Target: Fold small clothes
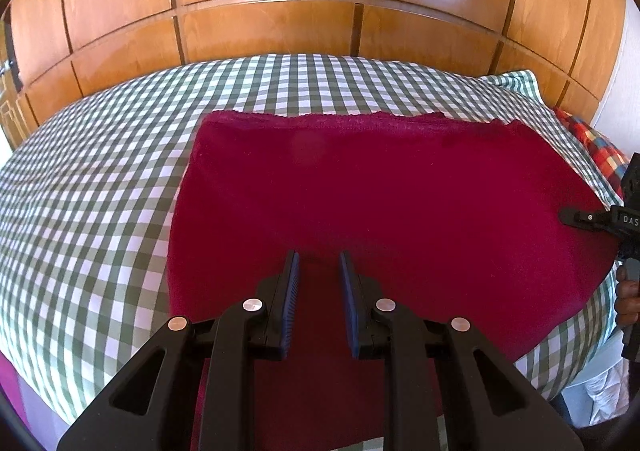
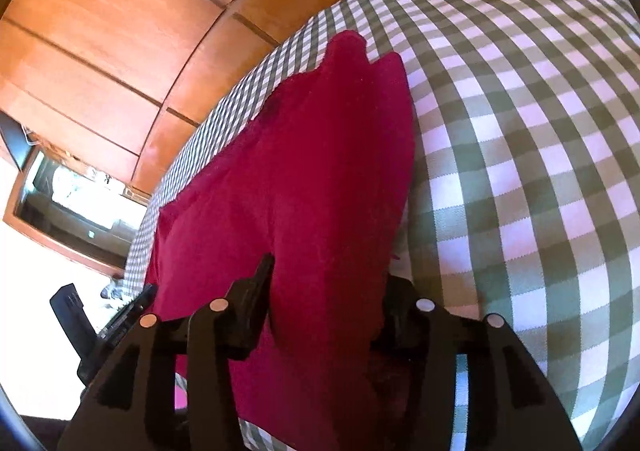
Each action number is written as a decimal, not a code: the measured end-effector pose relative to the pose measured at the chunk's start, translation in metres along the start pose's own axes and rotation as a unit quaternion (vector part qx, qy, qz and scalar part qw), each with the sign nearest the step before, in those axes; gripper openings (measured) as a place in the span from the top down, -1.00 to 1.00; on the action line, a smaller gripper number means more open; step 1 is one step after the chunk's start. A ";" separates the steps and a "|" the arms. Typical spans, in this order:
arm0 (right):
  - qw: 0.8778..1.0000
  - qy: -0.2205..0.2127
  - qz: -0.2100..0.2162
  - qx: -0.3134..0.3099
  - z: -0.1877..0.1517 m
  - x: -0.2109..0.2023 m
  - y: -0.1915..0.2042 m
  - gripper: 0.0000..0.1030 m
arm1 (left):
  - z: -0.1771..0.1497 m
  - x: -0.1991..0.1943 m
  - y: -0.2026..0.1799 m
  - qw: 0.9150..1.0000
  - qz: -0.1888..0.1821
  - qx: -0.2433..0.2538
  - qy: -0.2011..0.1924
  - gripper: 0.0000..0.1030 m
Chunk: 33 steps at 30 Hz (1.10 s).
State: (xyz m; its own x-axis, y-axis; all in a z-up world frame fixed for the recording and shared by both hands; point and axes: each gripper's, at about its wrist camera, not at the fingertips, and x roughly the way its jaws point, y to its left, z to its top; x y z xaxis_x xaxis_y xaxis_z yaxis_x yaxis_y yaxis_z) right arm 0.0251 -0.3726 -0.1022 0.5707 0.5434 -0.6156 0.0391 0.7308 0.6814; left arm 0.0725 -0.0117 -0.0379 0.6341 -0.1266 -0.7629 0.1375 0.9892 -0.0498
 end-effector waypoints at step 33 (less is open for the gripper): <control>0.989 -0.047 -0.111 -0.087 -0.026 -0.061 0.016 0.86 | -0.073 -0.050 0.081 0.987 -0.123 -0.099 0.017 0.88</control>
State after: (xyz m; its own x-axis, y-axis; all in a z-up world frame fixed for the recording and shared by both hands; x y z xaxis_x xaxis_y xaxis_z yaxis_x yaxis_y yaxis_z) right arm -0.0300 -0.3832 -0.0636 0.6372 0.3270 -0.6979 0.0352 0.8922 0.4502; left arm -0.0033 0.0805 -0.0506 0.5737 -0.3656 -0.7330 0.1298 0.9241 -0.3593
